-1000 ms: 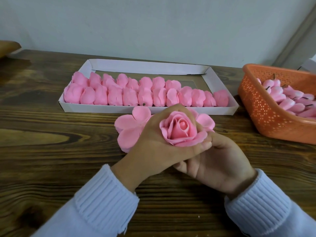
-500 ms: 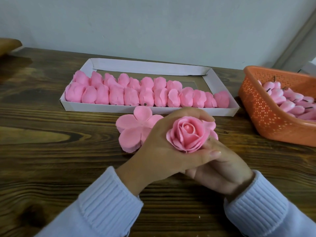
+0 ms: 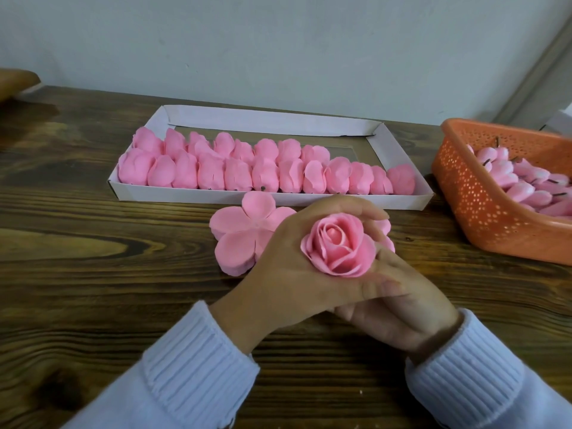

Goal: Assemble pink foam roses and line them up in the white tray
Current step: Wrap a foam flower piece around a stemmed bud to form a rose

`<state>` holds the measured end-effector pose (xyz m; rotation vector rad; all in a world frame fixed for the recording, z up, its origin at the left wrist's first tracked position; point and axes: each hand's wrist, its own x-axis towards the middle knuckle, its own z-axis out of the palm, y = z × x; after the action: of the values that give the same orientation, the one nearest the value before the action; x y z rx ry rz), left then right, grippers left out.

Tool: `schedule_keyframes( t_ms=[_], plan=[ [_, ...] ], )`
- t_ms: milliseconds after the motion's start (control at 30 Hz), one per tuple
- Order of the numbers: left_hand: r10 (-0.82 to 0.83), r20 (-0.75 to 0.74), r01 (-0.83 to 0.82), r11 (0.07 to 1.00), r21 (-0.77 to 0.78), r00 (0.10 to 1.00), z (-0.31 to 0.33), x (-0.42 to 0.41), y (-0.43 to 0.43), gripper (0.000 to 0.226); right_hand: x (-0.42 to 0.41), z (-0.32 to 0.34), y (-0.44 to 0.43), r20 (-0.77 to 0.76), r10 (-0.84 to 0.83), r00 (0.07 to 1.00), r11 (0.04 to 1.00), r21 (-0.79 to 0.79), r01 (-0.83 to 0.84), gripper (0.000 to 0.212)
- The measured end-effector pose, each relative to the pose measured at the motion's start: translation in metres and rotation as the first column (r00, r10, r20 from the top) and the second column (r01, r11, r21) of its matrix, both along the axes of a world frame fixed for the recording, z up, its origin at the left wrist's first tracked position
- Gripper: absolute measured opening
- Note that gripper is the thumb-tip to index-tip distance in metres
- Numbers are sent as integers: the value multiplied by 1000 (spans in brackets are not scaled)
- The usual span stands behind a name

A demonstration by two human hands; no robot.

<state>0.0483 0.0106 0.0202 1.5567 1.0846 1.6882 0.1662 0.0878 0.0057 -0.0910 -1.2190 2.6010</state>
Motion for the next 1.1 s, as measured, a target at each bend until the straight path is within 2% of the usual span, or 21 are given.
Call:
schedule_keyframes(
  t_ms=[133, 233, 367, 467, 567, 633, 700, 767, 900, 967, 1100],
  plan=[
    [56, -63, -55, 998, 15, 996, 0, -1, 2, 51, 0, 1, 1, 10, -4, 1000, 998, 70, 4, 31],
    [127, -62, -123, 991, 60, 990, 1, -2, 2, 39, 2, 1, 5, -2, -57, 998, 997, 57, 57, 54],
    [178, 8, -178, 980, 88, 984, 1, -2, 1, 33, 3, 7, 8, -3, -237, 971, 957, 171, 234, 44],
    [200, -12, -198, 975, 98, 980, 1, -1, 2, 41, 4, 7, 10, -48, -460, 886, 825, 344, 447, 30],
    [243, -87, -236, 968, 90, 966, 2, -1, 1, 41, 6, 8, 10, -221, -618, 755, 589, 506, 630, 15],
    [251, -120, -242, 966, 85, 960, 0, -1, 2, 39, 8, 10, 10, -350, -627, 696, 394, 629, 670, 11],
    [234, -116, -229, 972, 58, 965, -2, 0, 3, 41, 10, 12, 11, -419, -575, 703, 266, 717, 645, 9],
    [196, -97, -195, 981, 18, 976, -4, 1, 4, 43, 12, 13, 13, -422, -535, 732, 232, 759, 608, 11],
    [221, -165, -221, 975, 23, 961, -6, 1, 6, 41, 16, 17, 17, -387, -489, 782, 249, 797, 550, 18],
    [218, -158, -221, 975, -4, 963, -7, 0, 7, 37, 16, 18, 17, -373, -477, 796, 228, 822, 522, 20],
    [216, -229, -224, 975, -6, 949, -7, 0, 6, 45, 16, 17, 17, -351, -531, 772, 150, 857, 493, 16]
  ],
)
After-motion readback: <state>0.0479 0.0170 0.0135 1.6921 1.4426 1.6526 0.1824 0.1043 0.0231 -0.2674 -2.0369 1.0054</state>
